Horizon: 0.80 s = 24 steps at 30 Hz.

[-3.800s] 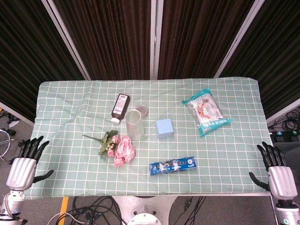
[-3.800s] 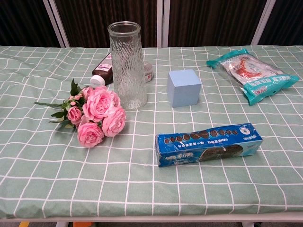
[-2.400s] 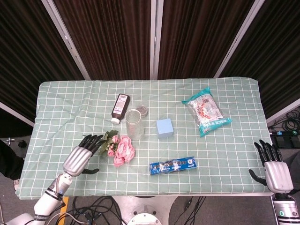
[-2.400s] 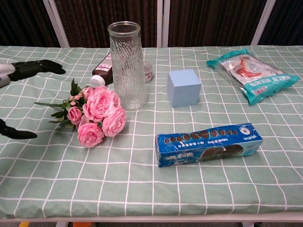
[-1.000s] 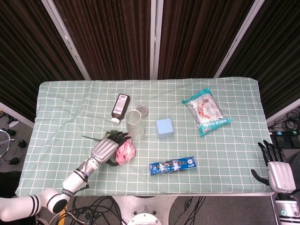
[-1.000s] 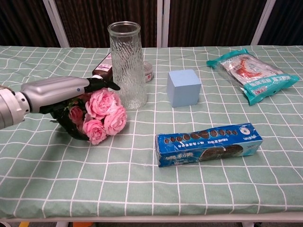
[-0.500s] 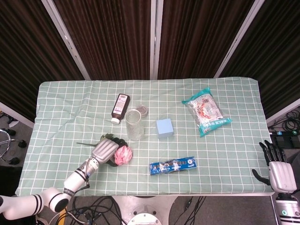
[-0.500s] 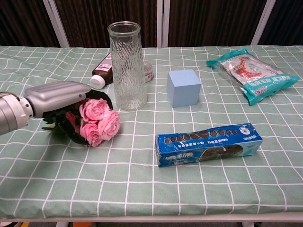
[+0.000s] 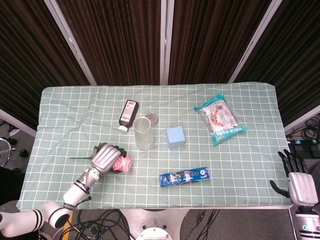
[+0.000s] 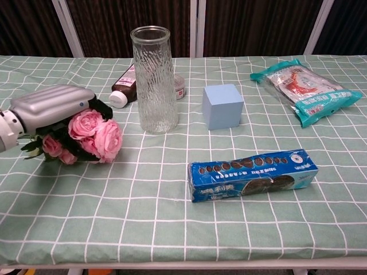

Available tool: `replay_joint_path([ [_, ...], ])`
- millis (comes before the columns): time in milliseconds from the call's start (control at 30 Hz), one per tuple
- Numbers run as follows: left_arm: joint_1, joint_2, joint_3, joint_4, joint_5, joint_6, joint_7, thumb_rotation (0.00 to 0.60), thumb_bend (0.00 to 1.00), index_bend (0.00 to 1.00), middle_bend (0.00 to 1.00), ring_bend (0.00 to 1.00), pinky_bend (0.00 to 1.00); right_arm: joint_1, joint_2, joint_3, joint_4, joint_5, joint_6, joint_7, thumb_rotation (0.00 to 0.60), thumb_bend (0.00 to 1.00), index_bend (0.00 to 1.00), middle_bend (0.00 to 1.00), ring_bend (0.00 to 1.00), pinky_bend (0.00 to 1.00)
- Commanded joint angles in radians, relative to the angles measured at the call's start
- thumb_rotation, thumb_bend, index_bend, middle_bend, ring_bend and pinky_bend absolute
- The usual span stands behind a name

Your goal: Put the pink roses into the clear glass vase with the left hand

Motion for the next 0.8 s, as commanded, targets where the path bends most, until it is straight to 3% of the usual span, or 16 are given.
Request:
replay_joint_path([
  [33, 0.015, 0.033, 0.001, -0.023, 0.014, 0.036, -0.006, 0.6, 0.24, 0.62, 0.56, 0.54, 0.67, -0.001, 0.001, 0.001, -0.002, 0.001, 0.001, 0.001, 0.6, 0.15, 0.0, 0.0, 0.0, 0.0],
  [167, 0.034, 0.105, -0.012, -0.075, 0.026, 0.095, 0.025, 0.6, 0.24, 0.63, 0.57, 0.56, 0.68, -0.002, 0.005, 0.003, -0.009, 0.0, 0.006, 0.004, 0.6, 0.15, 0.0, 0.0, 0.0, 0.0],
  [400, 0.086, 0.321, -0.112, -0.2, -0.018, 0.237, 0.068, 0.6, 0.24, 0.63, 0.57, 0.56, 0.68, -0.004, 0.016, 0.011, -0.016, 0.001, 0.02, 0.011, 0.6, 0.15, 0.0, 0.0, 0.0, 0.0],
  [500, 0.104, 0.366, -0.168, -0.221, -0.031, 0.314, 0.056, 0.6, 0.24, 0.62, 0.57, 0.55, 0.67, -0.003, 0.018, 0.01, -0.014, -0.001, 0.018, 0.016, 0.6, 0.15, 0.0, 0.0, 0.0, 0.0],
  [800, 0.094, 0.251, -0.338, -0.19, -0.02, 0.56, -0.165, 0.6, 0.24, 0.61, 0.57, 0.55, 0.67, 0.003, 0.017, 0.007, -0.015, -0.009, 0.011, 0.017, 0.6, 0.14, 0.0, 0.0, 0.0, 0.0],
])
